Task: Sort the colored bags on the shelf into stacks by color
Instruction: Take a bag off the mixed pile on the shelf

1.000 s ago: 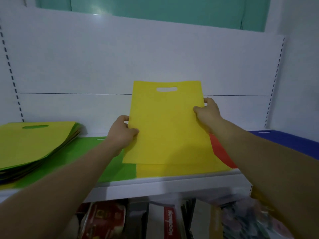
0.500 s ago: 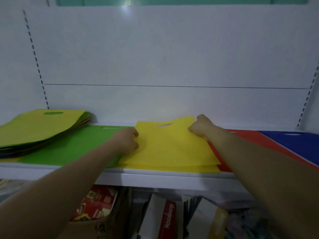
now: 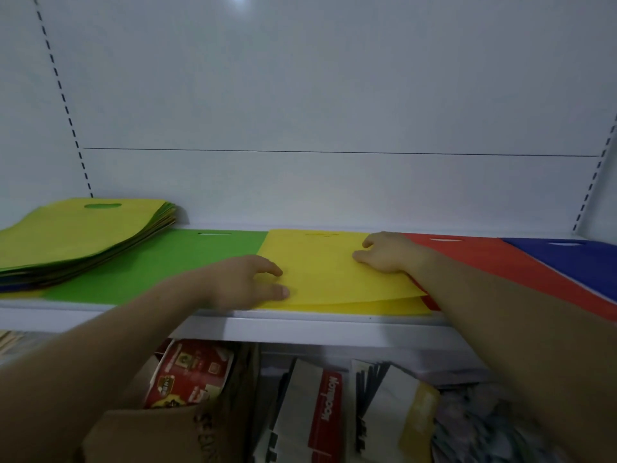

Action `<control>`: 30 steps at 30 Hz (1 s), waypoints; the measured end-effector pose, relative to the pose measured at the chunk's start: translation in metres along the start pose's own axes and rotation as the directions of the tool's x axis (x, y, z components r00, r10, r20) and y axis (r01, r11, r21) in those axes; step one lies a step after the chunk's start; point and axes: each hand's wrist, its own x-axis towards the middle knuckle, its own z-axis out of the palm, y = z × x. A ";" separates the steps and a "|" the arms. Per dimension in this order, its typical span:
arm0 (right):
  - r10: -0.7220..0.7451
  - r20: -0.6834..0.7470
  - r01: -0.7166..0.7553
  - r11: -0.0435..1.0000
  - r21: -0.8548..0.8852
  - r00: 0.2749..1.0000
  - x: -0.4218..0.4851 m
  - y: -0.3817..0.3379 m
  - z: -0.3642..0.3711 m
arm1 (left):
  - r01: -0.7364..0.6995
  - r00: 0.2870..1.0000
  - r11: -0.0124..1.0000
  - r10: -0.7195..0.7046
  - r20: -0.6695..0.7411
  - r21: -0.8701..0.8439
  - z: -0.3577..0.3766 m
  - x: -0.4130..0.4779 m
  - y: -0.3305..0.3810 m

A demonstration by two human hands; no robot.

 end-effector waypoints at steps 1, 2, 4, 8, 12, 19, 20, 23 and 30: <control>0.001 0.021 -0.001 1.000 0.000 1.000 -0.001 -0.001 0.001 | -0.007 0.999 1.000 0.006 0.034 0.004 0.001 -0.004 0.001; 0.003 0.037 -0.003 1.000 -0.002 0.999 -0.002 -0.002 0.001 | -0.007 0.998 1.000 0.007 0.056 0.012 0.001 -0.006 0.002; 0.008 0.061 -0.008 1.000 -0.012 0.998 -0.005 -0.004 0.003 | -0.014 0.998 0.999 0.011 0.067 0.040 0.001 -0.009 0.002; 0.018 0.129 -0.018 1.000 0.002 0.992 -0.012 -0.004 0.001 | -0.049 0.998 0.995 0.045 0.050 0.086 0.003 -0.008 -0.001; 0.020 0.147 -0.016 0.999 -0.028 0.989 -0.017 -0.001 0.004 | -0.048 0.998 0.993 0.043 0.049 0.108 0.003 -0.010 0.000; 0.022 0.150 -0.014 0.999 -0.051 0.988 -0.018 0.002 0.007 | -0.061 0.998 0.991 0.056 0.043 0.118 0.004 -0.009 0.004; 0.020 0.152 -0.014 0.999 -0.040 0.988 -0.018 0.002 0.006 | -0.050 0.998 0.993 0.046 0.044 0.107 0.003 -0.010 0.005; 0.003 0.125 -0.002 1.000 -0.006 0.992 -0.015 0.000 -0.004 | -0.017 0.999 0.997 0.015 0.030 0.070 -0.002 -0.011 0.006; -0.105 0.048 0.105 0.994 0.003 0.993 0.002 -0.031 -0.029 | 0.099 0.992 0.992 -0.091 -0.091 0.077 -0.027 -0.016 -0.001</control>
